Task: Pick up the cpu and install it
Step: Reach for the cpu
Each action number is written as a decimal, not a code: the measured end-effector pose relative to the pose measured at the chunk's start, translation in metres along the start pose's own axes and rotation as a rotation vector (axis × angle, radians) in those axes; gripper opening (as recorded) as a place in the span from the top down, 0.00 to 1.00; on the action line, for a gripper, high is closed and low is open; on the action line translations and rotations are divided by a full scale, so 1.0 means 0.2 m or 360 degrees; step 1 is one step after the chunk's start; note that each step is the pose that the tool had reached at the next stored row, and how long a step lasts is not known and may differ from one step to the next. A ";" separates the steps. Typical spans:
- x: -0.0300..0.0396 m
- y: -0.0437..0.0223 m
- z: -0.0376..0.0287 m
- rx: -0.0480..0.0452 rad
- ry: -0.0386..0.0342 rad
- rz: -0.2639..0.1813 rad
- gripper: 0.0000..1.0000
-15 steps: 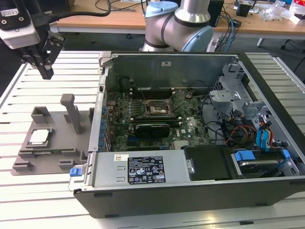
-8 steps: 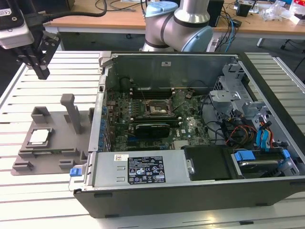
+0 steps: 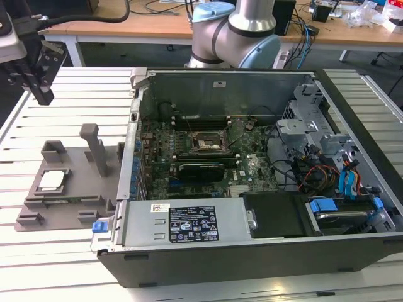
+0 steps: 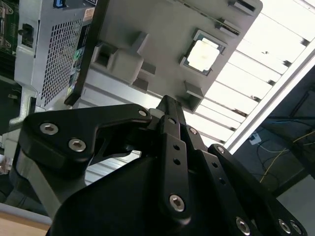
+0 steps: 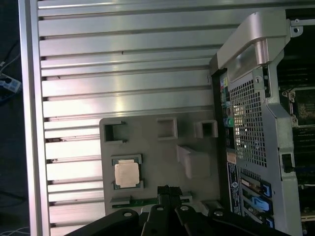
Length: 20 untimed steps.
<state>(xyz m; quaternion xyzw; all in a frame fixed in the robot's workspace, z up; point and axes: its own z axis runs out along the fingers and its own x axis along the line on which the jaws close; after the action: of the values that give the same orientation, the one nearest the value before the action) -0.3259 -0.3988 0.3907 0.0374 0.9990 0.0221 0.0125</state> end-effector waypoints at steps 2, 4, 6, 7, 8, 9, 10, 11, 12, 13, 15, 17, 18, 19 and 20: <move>0.013 -0.001 0.000 0.0000 0.0000 0.0000 0.89; 0.034 -0.002 0.000 0.0000 0.0000 0.0000 0.89; 0.050 -0.004 0.000 0.0000 0.0000 0.0000 0.89; 0.055 -0.004 0.000 0.0000 0.0000 0.0000 0.89; 0.070 -0.005 0.000 0.0000 0.0000 0.0000 0.89; 0.085 -0.007 0.000 0.0000 0.0000 0.0000 0.89; 0.093 -0.007 0.000 0.0000 0.0000 0.0000 0.89; 0.100 -0.008 0.000 0.0000 0.0000 0.0000 0.89; 0.105 -0.008 0.000 0.0000 0.0000 0.0000 0.89; 0.115 -0.009 0.001 0.0000 0.0000 0.0000 0.89; 0.130 -0.010 0.002 0.0000 0.0000 0.0000 0.89; 0.152 -0.012 0.003 0.0000 0.0000 0.0000 0.89; 0.158 -0.012 0.003 0.0000 0.0000 0.0000 0.89; 0.162 -0.012 0.003 0.0000 0.0000 0.0000 0.89; 0.169 -0.013 0.004 0.0000 0.0000 0.0000 0.89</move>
<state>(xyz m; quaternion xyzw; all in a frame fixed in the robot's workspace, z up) -0.3598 -0.3988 0.3890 0.0374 0.9990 0.0221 0.0125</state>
